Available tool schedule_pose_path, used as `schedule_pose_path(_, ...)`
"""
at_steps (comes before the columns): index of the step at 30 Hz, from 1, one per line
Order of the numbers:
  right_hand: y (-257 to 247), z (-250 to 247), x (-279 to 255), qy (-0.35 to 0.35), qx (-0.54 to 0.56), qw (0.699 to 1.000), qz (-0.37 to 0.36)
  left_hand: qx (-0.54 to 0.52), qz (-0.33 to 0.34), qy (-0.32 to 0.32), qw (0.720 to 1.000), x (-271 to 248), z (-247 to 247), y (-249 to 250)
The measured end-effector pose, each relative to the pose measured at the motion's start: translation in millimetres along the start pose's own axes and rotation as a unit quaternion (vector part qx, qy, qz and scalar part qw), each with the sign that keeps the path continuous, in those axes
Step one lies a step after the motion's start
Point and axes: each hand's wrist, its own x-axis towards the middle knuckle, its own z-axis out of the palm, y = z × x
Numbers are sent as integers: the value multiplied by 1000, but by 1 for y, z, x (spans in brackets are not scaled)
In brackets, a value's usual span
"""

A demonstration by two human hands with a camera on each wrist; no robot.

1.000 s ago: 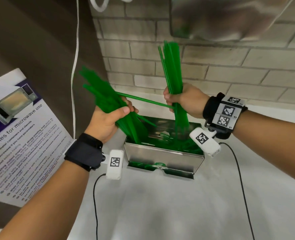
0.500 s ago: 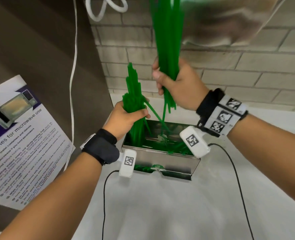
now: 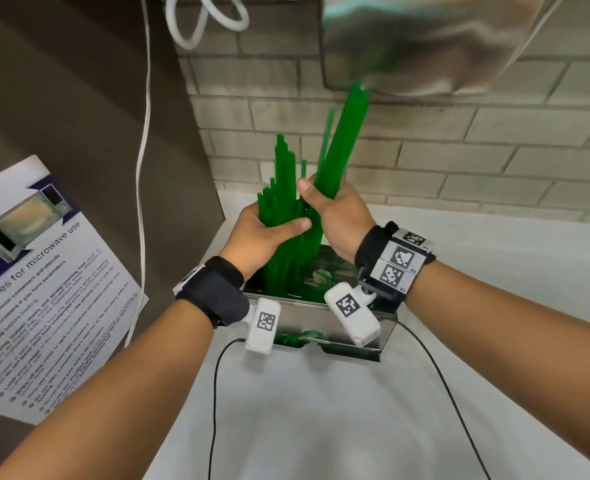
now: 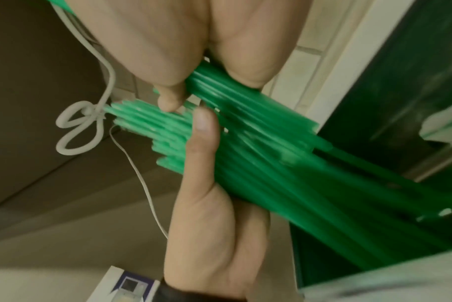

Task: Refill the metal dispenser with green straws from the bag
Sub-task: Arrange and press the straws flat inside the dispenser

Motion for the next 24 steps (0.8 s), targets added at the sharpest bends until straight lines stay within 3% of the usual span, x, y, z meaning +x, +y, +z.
schedule_pose_path(8,8,26,-11,0,99,989,112,67,-19,-17,997,-1,0,-16)
schedule_pose_path(15,20,21,-32,-116,-83,985,98,102,-41,-22,994,3,-2,-27)
schedule_pose_path(17,22,19,-34,-131,-86,983,98,120,-39,-34,991,3,-1,-27)
schedule_pose_path(24,16,7,-28,-66,47,992,100,91,-11,-44,995,-7,-10,-23)
